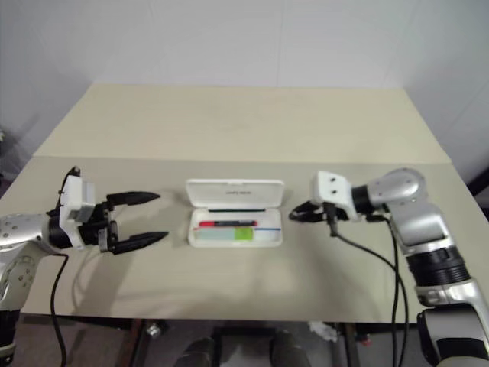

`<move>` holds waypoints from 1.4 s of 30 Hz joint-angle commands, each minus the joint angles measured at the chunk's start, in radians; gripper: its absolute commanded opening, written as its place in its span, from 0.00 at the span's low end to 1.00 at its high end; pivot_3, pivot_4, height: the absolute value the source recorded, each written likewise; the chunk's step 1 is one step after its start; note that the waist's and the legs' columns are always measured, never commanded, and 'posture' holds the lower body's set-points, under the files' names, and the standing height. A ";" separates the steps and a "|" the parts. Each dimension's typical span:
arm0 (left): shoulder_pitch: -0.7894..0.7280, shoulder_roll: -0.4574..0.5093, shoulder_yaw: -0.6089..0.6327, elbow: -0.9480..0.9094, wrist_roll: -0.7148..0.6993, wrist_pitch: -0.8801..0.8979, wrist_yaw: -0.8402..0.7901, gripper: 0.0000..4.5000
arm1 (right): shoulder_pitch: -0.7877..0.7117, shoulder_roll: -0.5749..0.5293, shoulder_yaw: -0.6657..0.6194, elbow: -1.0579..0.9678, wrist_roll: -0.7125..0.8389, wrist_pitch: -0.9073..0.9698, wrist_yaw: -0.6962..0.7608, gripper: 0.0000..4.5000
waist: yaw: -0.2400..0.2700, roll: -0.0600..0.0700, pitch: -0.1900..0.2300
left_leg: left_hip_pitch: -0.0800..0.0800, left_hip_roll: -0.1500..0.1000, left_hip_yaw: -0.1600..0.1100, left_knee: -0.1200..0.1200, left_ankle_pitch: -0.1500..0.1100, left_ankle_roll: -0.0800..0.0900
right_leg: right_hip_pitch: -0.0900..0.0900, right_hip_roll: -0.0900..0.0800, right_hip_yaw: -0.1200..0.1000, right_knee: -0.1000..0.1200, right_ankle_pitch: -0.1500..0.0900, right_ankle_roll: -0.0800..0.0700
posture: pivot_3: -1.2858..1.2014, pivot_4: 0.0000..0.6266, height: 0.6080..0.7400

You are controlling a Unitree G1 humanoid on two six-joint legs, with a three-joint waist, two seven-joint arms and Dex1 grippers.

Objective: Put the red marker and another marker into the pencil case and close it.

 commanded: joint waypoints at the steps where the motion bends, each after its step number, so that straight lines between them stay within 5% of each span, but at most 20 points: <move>1: -0.023 -0.005 -0.012 0.002 0.011 -0.027 -0.013 1.00 | -0.003 0.005 0.015 -0.058 -0.004 0.014 -0.030 0.06 | 0.001 0.000 0.000 | 0.000 0.000 0.000 0.000 0.000 0.000 | 0.000 0.000 0.000 0.000 0.000 0.000 | 0.52 0.24 1.00; 24: 0.001 -0.024 -0.009 -0.042 0.010 -0.021 0.015 1.00 | -0.056 0.104 0.122 -0.066 -0.029 0.008 -0.071 0.06 | 0.001 0.000 0.000 | -0.001 0.000 0.000 0.000 0.000 0.000 | 0.000 0.000 0.000 0.000 0.000 0.000 | 0.52 0.24 1.00; 25: 0.004 -0.023 -0.007 -0.043 0.010 -0.021 0.015 1.00 | -0.059 0.102 0.123 -0.062 -0.031 0.006 -0.070 0.22 | 0.001 0.000 0.000 | -0.001 0.000 0.000 0.000 0.000 0.000 | 0.000 0.000 0.000 0.000 0.000 0.000 | 0.52 0.24 1.00; 35: 0.010 -0.021 -0.007 -0.039 0.012 -0.024 0.015 1.00 | -0.067 0.090 0.117 -0.039 -0.047 -0.004 -0.068 1.00 | 0.001 0.000 0.000 | -0.001 0.000 0.000 0.000 0.000 0.000 | -0.001 0.000 0.000 0.000 0.000 0.000 | 0.52 0.24 1.00; 42: -0.034 -0.054 -0.059 0.012 0.055 -0.045 0.025 1.00 | -0.065 0.104 0.090 -0.027 -0.031 -0.018 -0.093 1.00 | 0.000 0.000 0.000 | -0.001 0.000 0.000 0.000 0.000 0.000 | -0.001 0.000 0.000 0.000 0.000 0.000 | 0.52 0.24 1.00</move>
